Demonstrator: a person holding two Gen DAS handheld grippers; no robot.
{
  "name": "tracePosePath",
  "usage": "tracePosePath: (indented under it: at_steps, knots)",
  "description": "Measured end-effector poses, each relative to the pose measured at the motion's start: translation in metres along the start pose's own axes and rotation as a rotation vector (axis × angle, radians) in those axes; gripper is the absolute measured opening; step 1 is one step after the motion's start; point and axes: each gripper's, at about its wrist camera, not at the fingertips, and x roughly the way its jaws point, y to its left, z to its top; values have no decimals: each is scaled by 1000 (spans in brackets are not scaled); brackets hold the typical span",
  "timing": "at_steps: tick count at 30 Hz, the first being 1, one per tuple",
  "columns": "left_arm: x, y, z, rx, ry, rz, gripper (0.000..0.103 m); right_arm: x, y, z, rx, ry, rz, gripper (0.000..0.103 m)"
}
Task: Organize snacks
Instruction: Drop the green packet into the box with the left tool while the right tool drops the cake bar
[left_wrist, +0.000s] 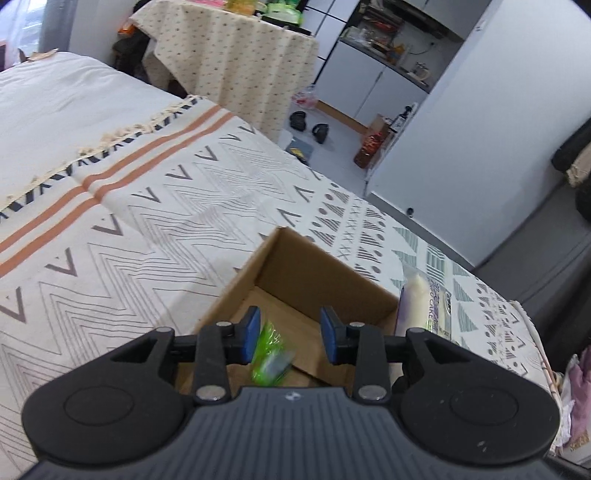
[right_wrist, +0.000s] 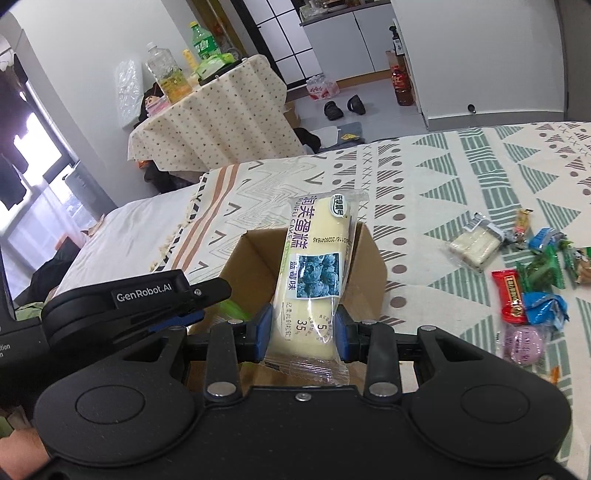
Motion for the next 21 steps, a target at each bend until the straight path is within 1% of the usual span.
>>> tracePosePath:
  at_steps: [2,4,5,6,8,13,18,21]
  knots:
    - [0,1,0,-11,2,6,37,5,1,1,6,1,1,35]
    - [-1,2,0,-13,2,15,45,9,2,2,1,3,12,37]
    - [-1,1,-1,-9,0,20,47,11,3,2,-10,10,18,40]
    - [-1,0,-1,-5,1,22,50,11,3,2,-11,11,18,50]
    - [-1,-2,-3,-3,6,21,55,6,1,2,-5,-5,13,57]
    - [-2,-11,-7,17,13,27,74,-12,-13,-4,8,-8,-12,59]
    - [-5,-29,-14,69,24,7,86,-26,-36,-13,20,2,-70,61]
    - [-8,-39,-20,91,31,-11,88,-37,-50,-18,33,-3,-100,63]
